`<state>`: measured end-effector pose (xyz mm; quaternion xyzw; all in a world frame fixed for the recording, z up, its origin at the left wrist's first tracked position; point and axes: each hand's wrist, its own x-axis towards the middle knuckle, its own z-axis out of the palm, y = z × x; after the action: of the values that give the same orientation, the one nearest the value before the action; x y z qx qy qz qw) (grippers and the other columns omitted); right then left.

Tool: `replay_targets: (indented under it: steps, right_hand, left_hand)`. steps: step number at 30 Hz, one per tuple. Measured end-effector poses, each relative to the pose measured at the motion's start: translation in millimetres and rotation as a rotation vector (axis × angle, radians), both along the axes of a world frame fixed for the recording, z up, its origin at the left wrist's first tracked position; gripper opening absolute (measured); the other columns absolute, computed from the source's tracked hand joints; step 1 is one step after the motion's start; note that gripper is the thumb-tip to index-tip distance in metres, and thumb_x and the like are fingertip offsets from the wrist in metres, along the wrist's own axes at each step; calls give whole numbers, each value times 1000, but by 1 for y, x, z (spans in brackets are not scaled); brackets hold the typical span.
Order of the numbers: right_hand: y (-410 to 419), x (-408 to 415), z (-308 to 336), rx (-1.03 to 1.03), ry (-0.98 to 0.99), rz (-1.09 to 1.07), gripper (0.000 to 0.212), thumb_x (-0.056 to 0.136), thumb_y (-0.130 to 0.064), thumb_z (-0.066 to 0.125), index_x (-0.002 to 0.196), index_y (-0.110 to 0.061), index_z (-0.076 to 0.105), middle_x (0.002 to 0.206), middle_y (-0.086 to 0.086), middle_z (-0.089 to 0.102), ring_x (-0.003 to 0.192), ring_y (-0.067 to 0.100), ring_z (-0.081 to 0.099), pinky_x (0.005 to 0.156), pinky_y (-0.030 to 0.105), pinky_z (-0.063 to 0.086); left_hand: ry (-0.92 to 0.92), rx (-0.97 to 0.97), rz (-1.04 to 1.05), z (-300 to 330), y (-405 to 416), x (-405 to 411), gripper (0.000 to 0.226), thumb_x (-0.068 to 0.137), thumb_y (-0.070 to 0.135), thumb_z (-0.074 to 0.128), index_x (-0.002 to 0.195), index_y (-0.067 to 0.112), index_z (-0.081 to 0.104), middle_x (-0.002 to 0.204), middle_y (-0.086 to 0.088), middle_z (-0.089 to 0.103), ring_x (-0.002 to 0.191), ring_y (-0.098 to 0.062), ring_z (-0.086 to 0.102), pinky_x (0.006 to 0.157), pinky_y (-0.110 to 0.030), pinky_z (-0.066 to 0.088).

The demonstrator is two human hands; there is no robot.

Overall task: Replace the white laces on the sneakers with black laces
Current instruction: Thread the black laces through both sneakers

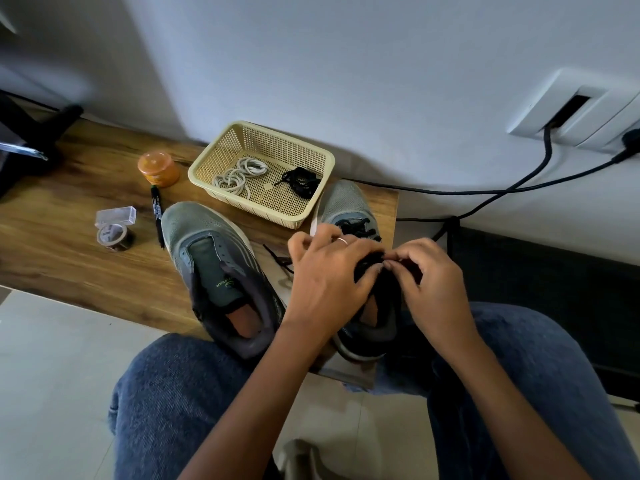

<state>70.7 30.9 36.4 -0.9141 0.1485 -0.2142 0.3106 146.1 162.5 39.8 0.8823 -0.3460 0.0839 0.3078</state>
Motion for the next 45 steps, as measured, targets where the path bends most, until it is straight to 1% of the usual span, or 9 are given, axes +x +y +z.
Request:
replay_targets:
  steps: [6, 9, 13, 19, 23, 26, 37, 42, 45]
  right_hand:
    - [0, 0, 0, 113, 6, -27, 8, 81, -7, 73, 88, -9, 69, 85, -4, 62, 78, 3, 56, 71, 10, 44]
    - [-1, 0, -2, 247, 69, -90, 18, 81, -12, 74, 99, -12, 70, 90, -5, 65, 80, -2, 61, 70, 8, 47]
    - [0, 0, 0, 324, 117, -139, 12, 87, -14, 68, 99, -17, 70, 88, -11, 65, 81, -7, 61, 70, 5, 46]
    - [1, 4, 2, 721, 128, -230, 15, 90, -9, 63, 89, -23, 68, 81, -7, 69, 74, -4, 66, 62, 8, 49]
    - [1, 6, 2, 953, 122, -297, 18, 89, -4, 63, 81, -18, 69, 70, -5, 70, 63, -1, 66, 60, 11, 51]
    - [0, 6, 1, 1057, 132, -336, 17, 89, -4, 63, 80, -16, 70, 70, -3, 70, 66, 6, 67, 59, 14, 52]
    - [-1, 8, 0, 1125, 158, -323, 14, 91, 0, 59, 85, -11, 68, 79, 4, 69, 75, 13, 66, 70, 23, 55]
    - [-1, 8, 0, 1120, 166, -318, 16, 91, 0, 58, 84, -11, 68, 80, 6, 69, 78, 17, 65, 79, 32, 54]
    - [-1, 7, -1, 1119, 155, -319, 13, 90, 0, 60, 86, -10, 69, 80, 5, 69, 76, 14, 65, 75, 27, 55]
  left_hand:
    - [-24, 13, 64, -2, -1, 0, 15, 84, 40, 60, 82, 33, 73, 71, 14, 66, 89, -11, 52, 85, -35, 21]
    - [26, 52, 101, -6, -2, 0, 11, 83, 39, 63, 82, 32, 72, 71, 13, 67, 92, -12, 54, 88, -35, 19]
    - [72, 49, 150, -6, -6, -3, 9, 81, 39, 67, 80, 32, 72, 71, 14, 68, 93, -10, 53, 89, -33, 17]
    - [105, -6, 188, -9, -15, -8, 6, 78, 35, 71, 75, 30, 70, 65, 14, 66, 87, -11, 53, 88, -33, 19]
    - [100, 18, 200, -10, -17, -9, 8, 75, 32, 72, 69, 28, 68, 61, 13, 62, 84, -12, 54, 89, -34, 19]
    - [90, 53, 190, -12, -18, -9, 8, 75, 29, 71, 69, 27, 67, 59, 12, 60, 86, -13, 54, 91, -35, 20]
    - [-58, 65, 249, -12, -19, -17, 5, 86, 25, 57, 83, 24, 61, 57, 9, 61, 106, -13, 59, 98, -36, 15]
    - [-19, 89, 230, -12, -17, -17, 6, 80, 21, 67, 80, 25, 63, 58, 9, 61, 109, -15, 58, 100, -38, 13]
    - [92, 77, 209, -13, -17, -16, 2, 81, 25, 68, 80, 26, 69, 71, 9, 66, 109, -16, 51, 102, -41, 17]
